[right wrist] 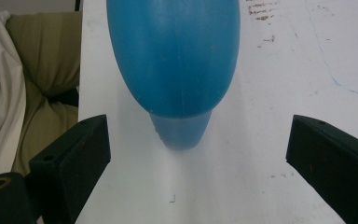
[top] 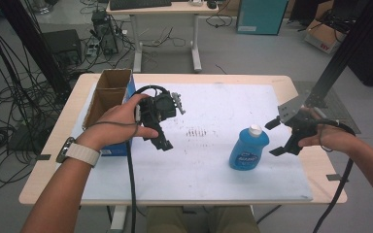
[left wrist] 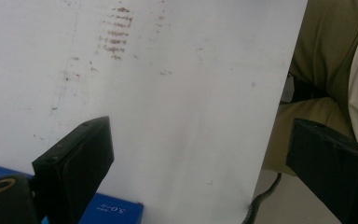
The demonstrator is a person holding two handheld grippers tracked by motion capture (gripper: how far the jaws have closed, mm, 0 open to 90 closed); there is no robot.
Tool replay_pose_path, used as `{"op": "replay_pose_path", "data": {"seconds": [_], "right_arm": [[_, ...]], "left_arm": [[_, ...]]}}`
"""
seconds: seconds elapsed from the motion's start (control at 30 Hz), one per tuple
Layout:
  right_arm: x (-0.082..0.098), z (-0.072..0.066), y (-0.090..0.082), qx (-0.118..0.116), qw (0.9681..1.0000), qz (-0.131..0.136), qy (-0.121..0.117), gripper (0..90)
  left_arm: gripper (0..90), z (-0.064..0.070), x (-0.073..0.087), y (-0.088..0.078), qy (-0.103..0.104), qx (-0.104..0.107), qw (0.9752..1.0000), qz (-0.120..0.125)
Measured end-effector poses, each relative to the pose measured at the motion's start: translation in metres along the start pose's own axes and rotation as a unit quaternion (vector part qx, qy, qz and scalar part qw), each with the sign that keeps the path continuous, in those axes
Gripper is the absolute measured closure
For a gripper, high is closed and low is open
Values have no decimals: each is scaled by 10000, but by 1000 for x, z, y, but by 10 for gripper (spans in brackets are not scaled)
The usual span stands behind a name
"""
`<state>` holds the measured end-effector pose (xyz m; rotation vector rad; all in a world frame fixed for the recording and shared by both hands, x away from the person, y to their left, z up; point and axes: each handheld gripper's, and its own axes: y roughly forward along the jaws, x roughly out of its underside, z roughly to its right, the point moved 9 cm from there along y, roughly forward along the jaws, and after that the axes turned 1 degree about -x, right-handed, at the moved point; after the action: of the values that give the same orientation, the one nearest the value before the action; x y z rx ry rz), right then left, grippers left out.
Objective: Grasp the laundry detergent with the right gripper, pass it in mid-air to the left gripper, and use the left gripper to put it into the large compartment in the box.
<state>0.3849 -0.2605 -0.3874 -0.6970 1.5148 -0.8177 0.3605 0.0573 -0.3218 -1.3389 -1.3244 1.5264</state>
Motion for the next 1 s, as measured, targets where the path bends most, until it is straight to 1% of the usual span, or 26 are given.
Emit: {"op": "replay_pose_path", "data": {"seconds": [0.43, 0.6, 0.63, 0.8, 1.0], "right_arm": [[0, 0, -1, 14, 10000, 26, 78, 64], [0, -1, 0, -3, 10000, 1, 54, 63], [0, -1, 1, -10, 10000, -5, 45, 64], [1, -1, 1, -13, 10000, -49, 79, 68], [1, -1, 1, -8, 10000, -34, 88, 70]], "left_arm": [[79, -1, 1, -1, -5, -30, 10000, -21], [79, -1, 1, -2, -5, -41, 10000, -19], [79, -2, 0, -1, -4, -60, 10000, 17], [79, -1, 1, -1, -15, -19, 10000, -17], [80, -2, 1, -1, -2, -32, 10000, -22]]}}
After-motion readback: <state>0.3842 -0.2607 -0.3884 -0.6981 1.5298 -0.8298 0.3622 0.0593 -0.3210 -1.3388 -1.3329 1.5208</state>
